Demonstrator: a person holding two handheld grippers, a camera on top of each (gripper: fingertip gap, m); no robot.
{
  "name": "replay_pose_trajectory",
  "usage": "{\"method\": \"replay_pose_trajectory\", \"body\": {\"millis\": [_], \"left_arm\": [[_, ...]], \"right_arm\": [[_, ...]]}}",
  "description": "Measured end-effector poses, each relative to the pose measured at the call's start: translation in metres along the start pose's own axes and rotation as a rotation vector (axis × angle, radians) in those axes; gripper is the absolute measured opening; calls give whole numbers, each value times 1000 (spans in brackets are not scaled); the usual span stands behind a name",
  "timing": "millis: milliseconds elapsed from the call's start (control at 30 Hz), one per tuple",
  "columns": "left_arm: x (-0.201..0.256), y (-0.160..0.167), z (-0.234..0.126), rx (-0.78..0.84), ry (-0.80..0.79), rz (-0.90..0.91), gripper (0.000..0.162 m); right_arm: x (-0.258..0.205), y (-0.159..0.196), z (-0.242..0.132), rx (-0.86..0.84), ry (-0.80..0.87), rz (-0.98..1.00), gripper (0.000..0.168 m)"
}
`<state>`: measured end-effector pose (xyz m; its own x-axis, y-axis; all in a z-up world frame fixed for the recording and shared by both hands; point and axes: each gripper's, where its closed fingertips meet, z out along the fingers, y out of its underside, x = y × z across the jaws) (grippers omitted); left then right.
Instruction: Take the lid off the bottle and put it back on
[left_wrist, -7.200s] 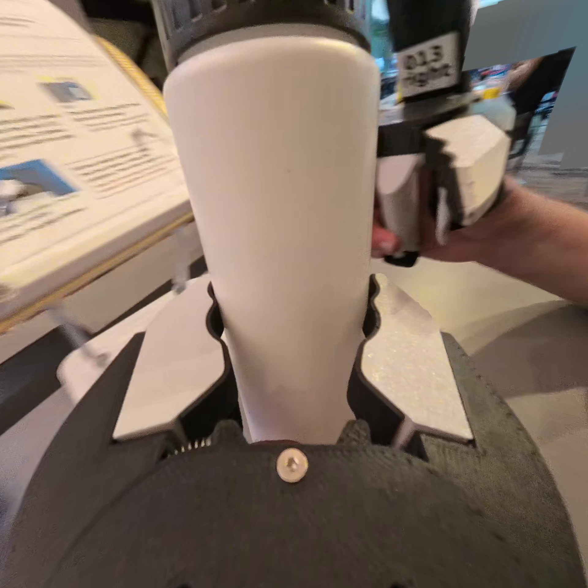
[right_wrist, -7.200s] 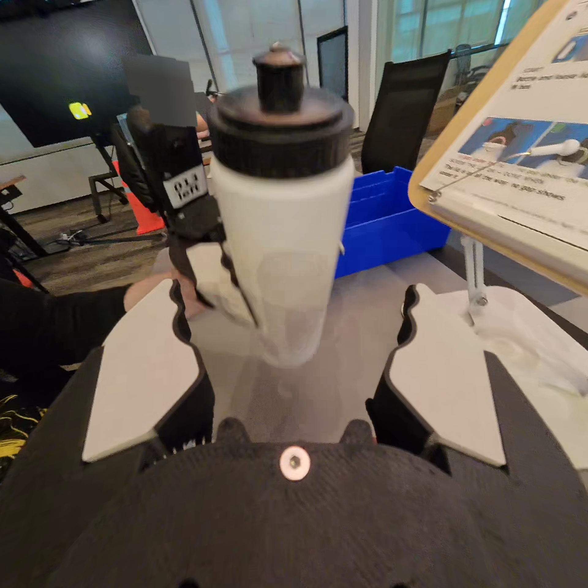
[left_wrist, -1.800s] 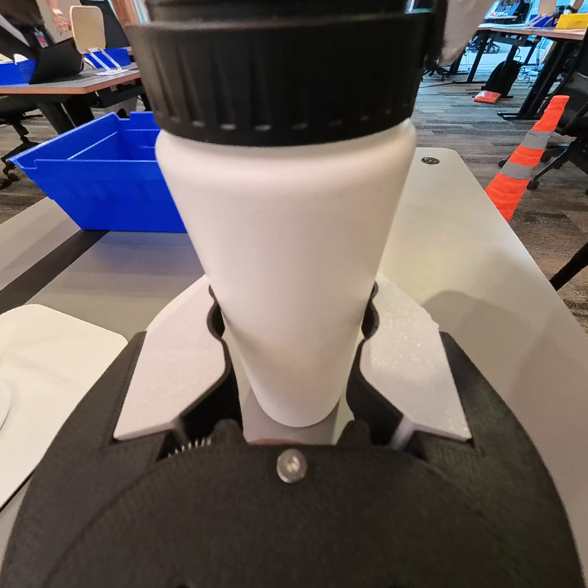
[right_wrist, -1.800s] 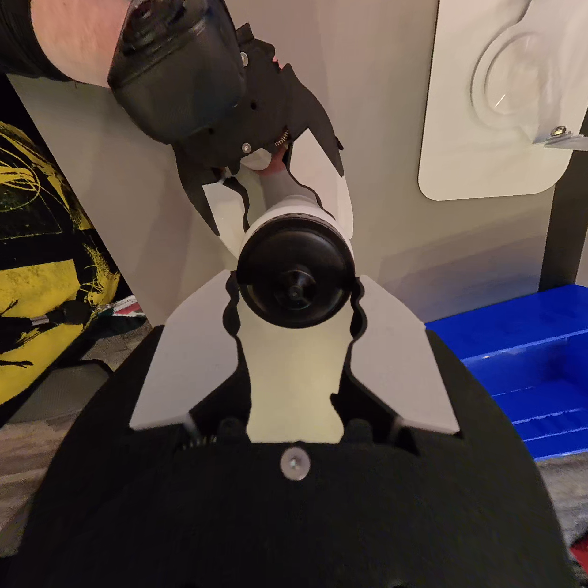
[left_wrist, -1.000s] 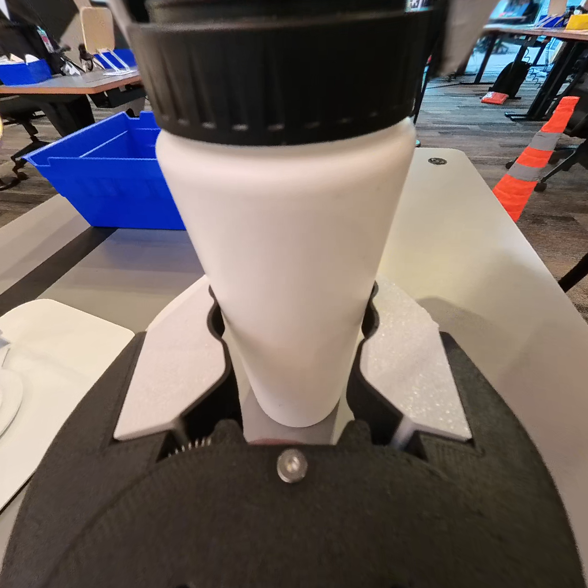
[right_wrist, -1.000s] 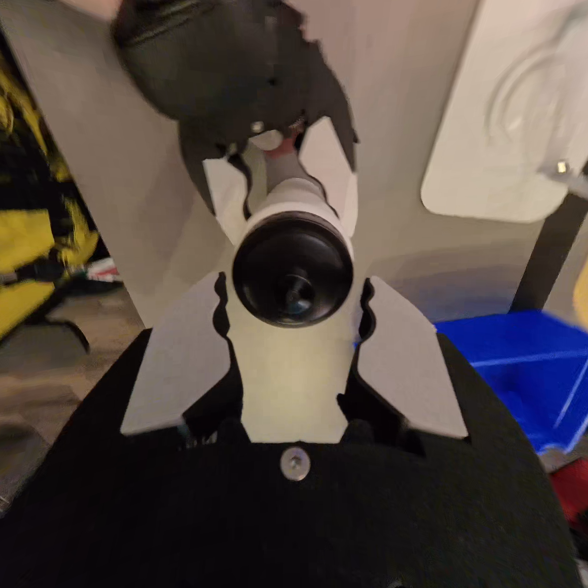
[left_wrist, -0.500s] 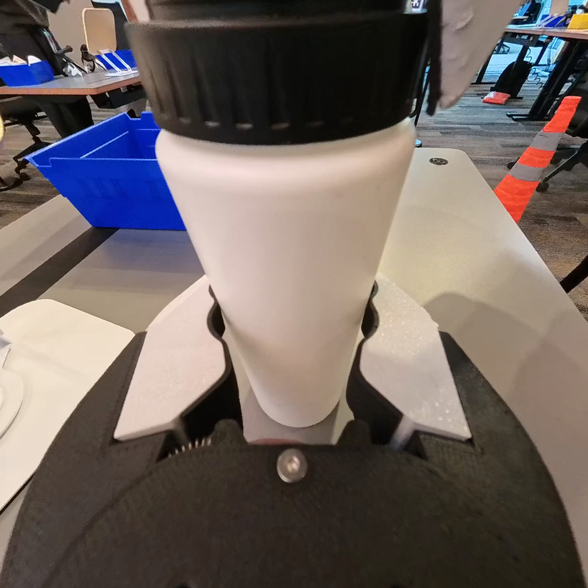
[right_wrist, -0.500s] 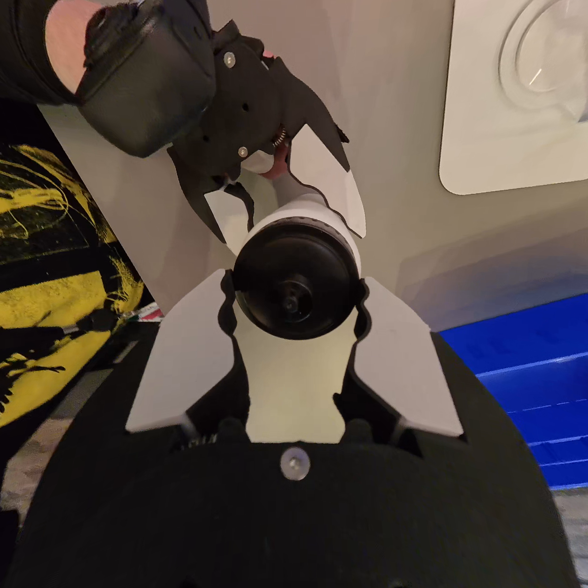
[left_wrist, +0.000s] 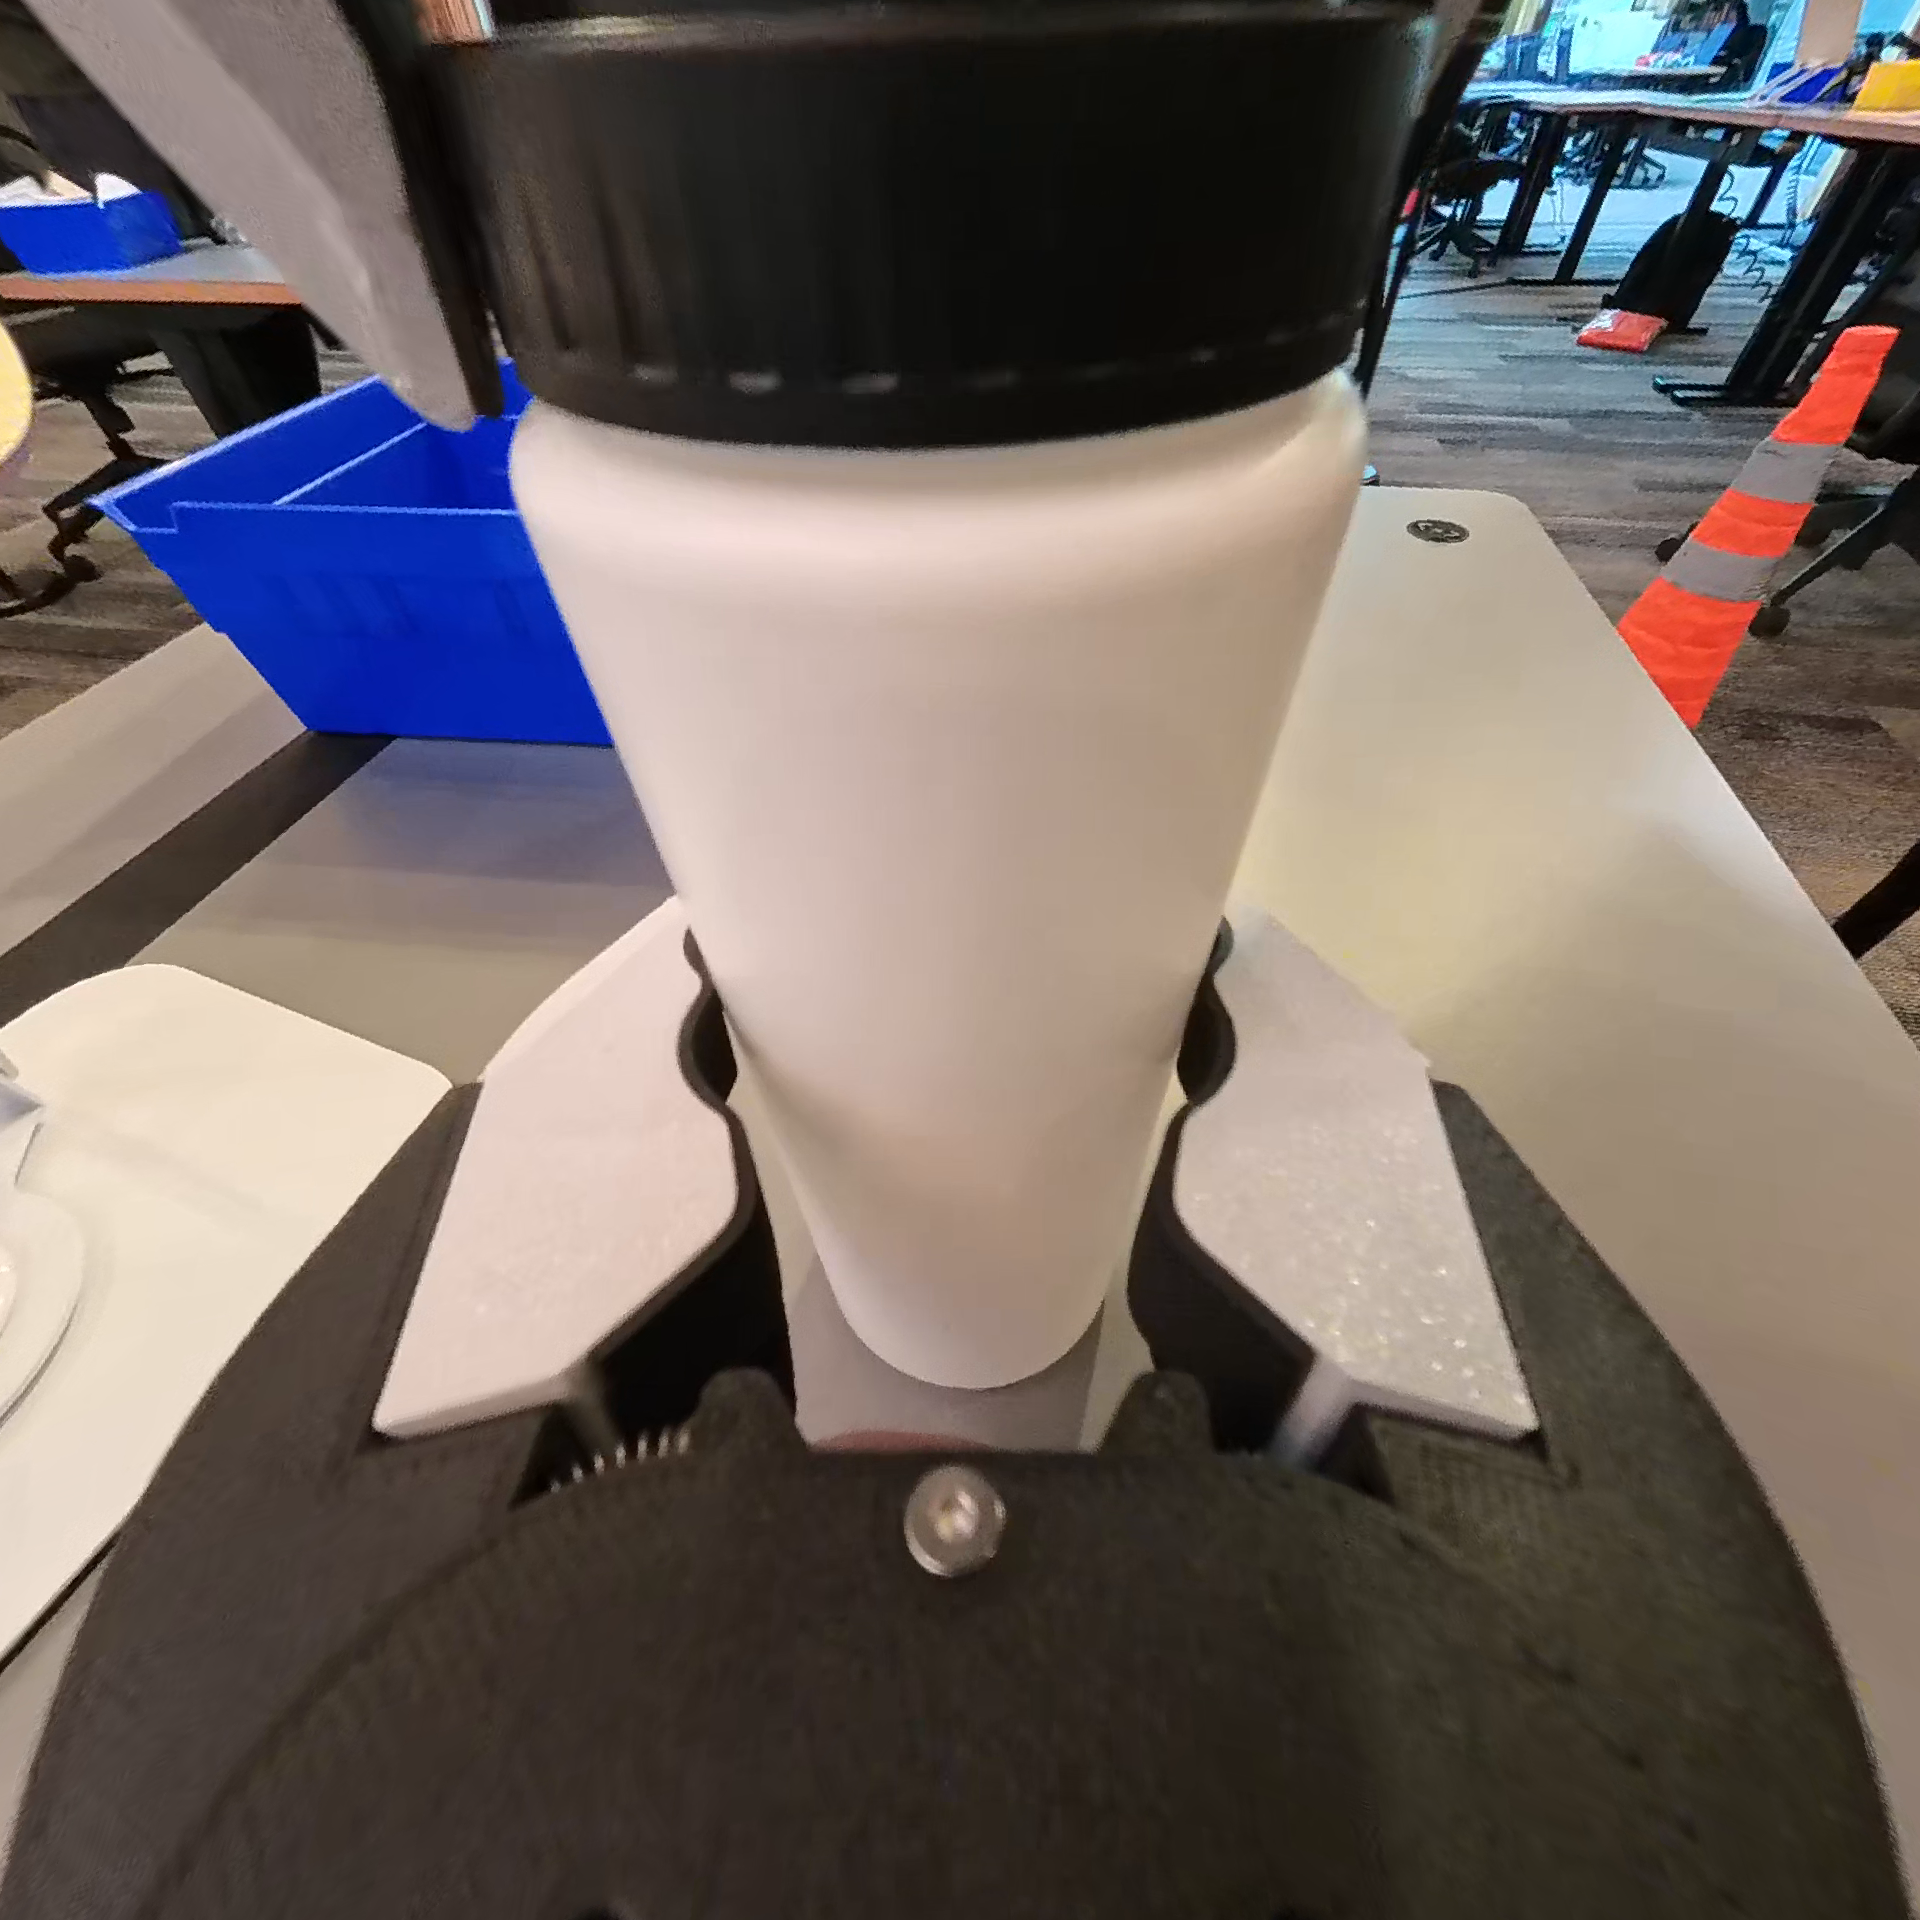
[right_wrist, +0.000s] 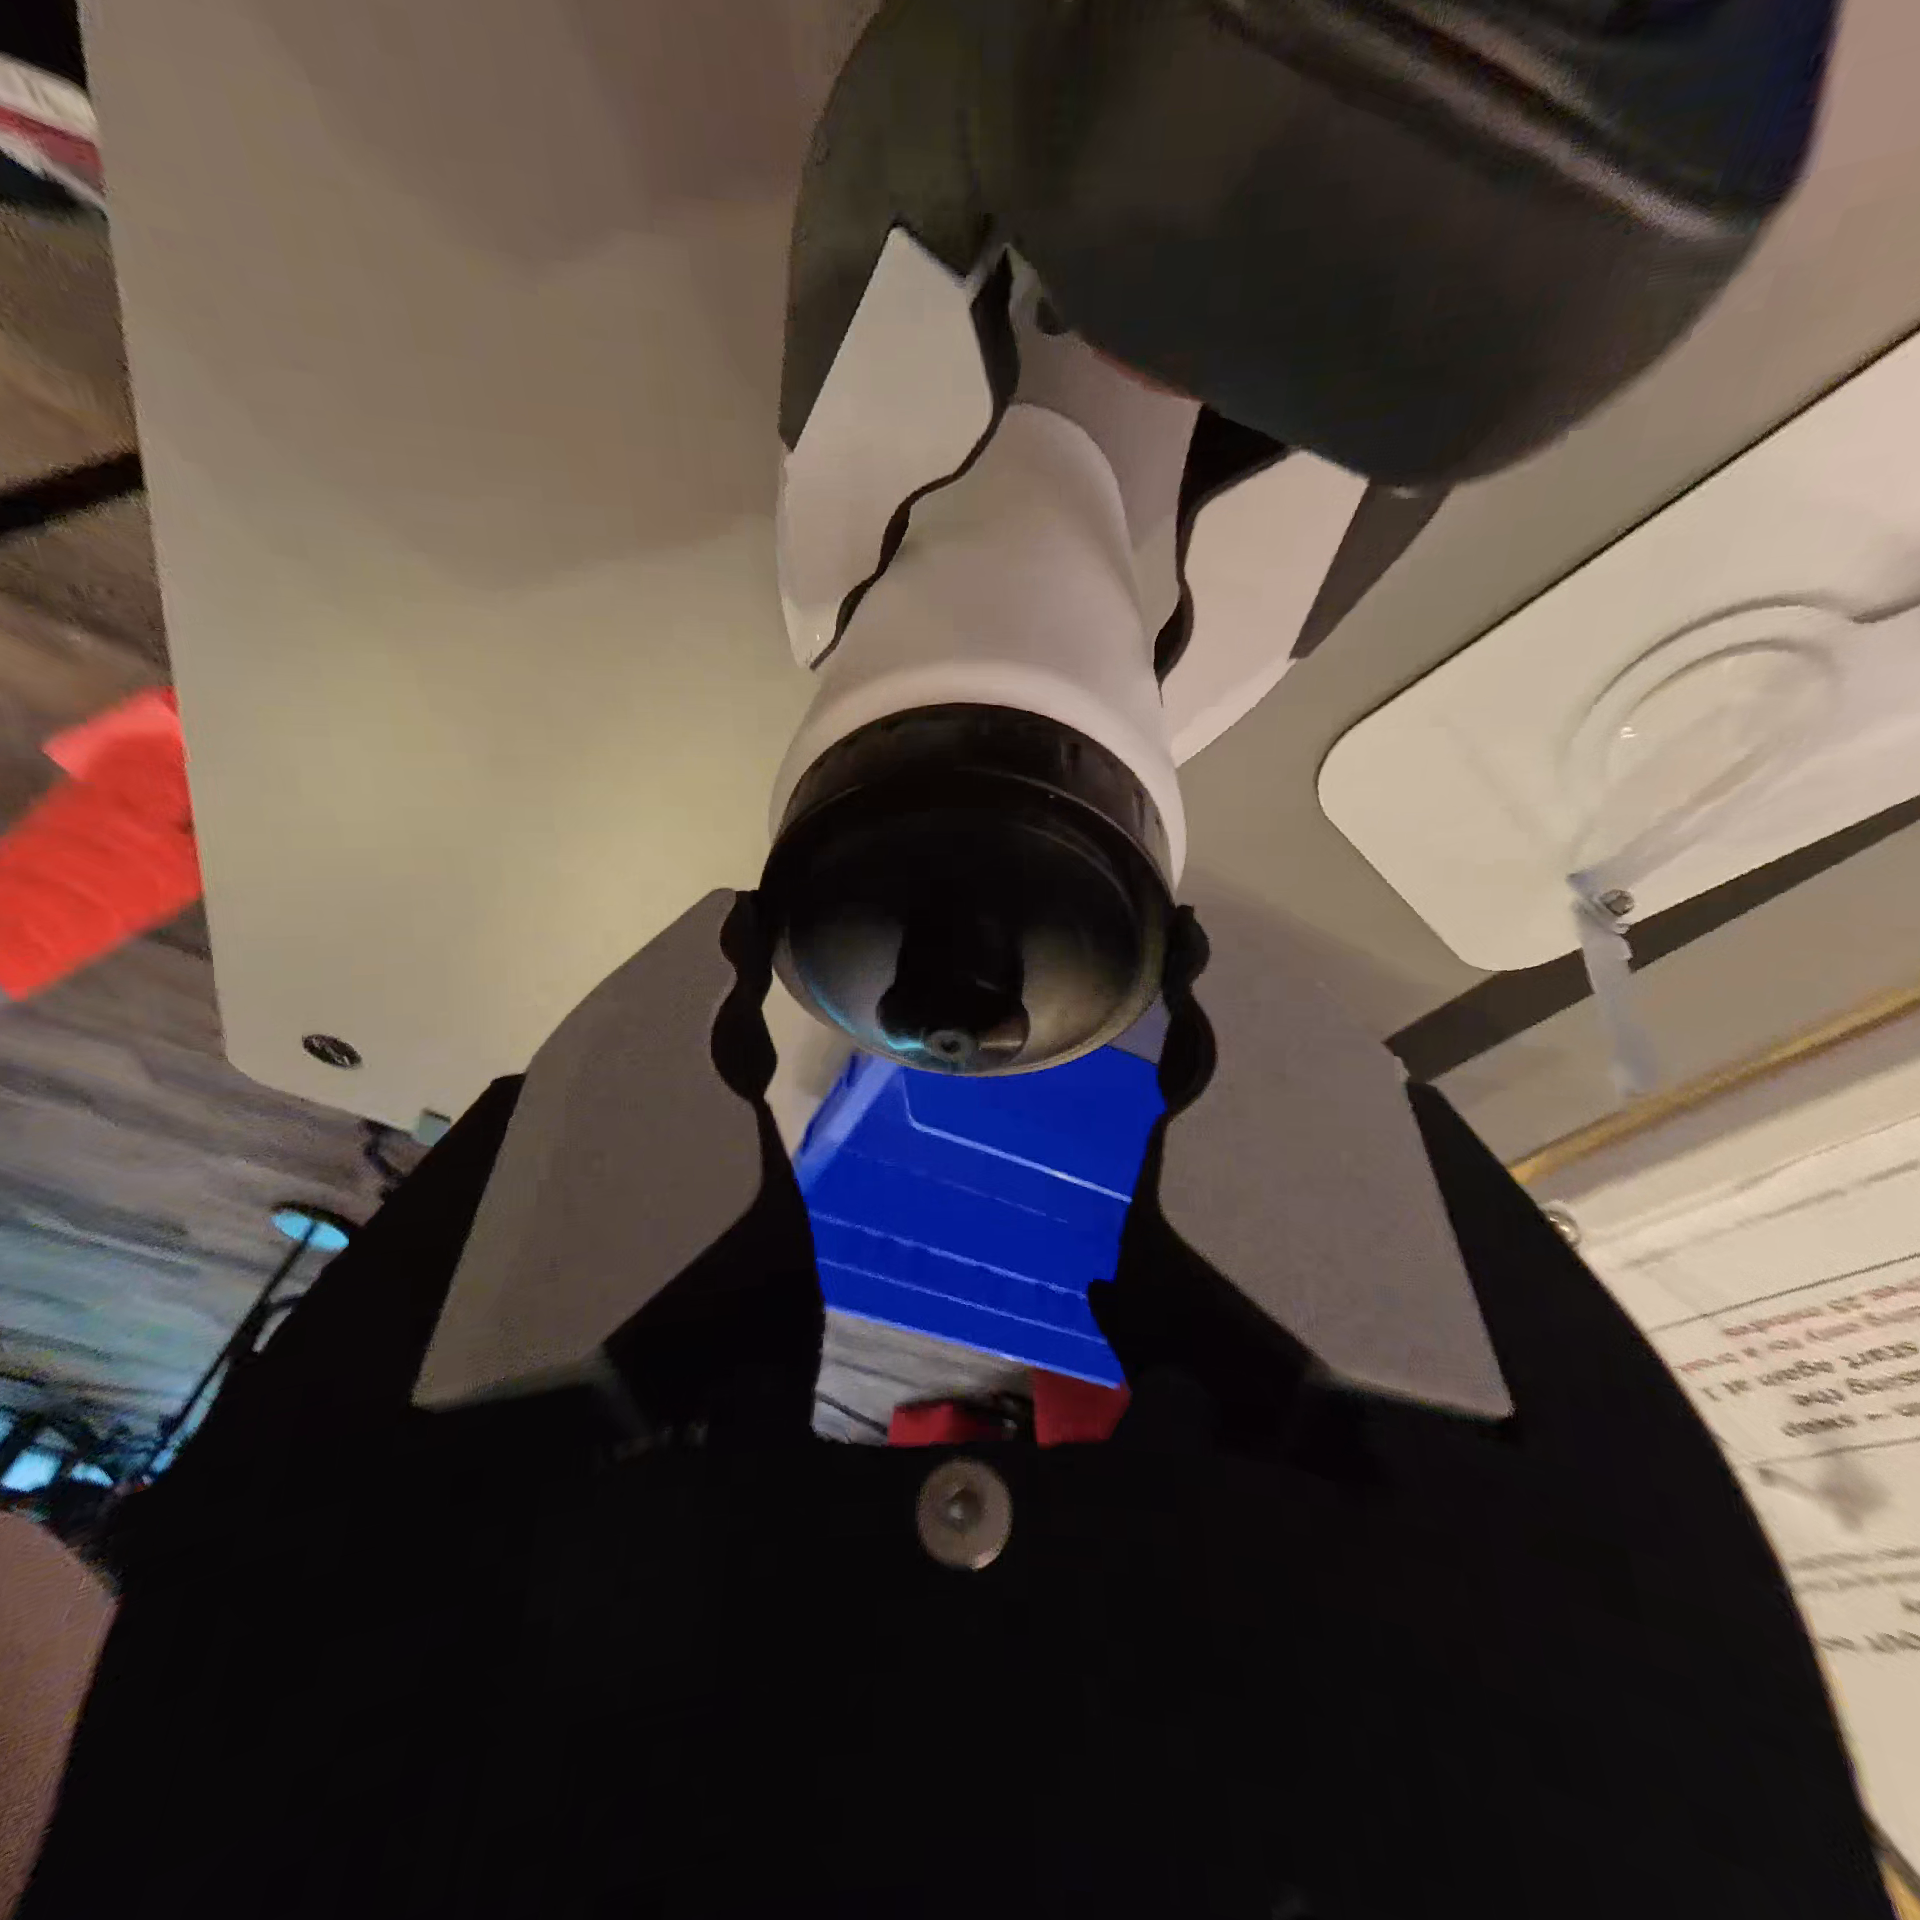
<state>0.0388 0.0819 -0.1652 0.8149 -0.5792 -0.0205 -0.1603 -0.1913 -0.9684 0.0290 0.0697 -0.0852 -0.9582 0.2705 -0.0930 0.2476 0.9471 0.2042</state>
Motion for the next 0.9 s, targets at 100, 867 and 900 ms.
{"method": "replay_pose_trajectory", "body": {"millis": [100,867,900], "left_arm": [[1,0,1,-2,3,2,85],[0,0,1,2,-1,-5,85],[0,0,1,2,-1,-2,85]], "right_arm": [[-1,1,0,3,11,30,74],[-5,-6,-3,326,-76,721,72],[-6,-5,-3,310,-74,682,72]]}}
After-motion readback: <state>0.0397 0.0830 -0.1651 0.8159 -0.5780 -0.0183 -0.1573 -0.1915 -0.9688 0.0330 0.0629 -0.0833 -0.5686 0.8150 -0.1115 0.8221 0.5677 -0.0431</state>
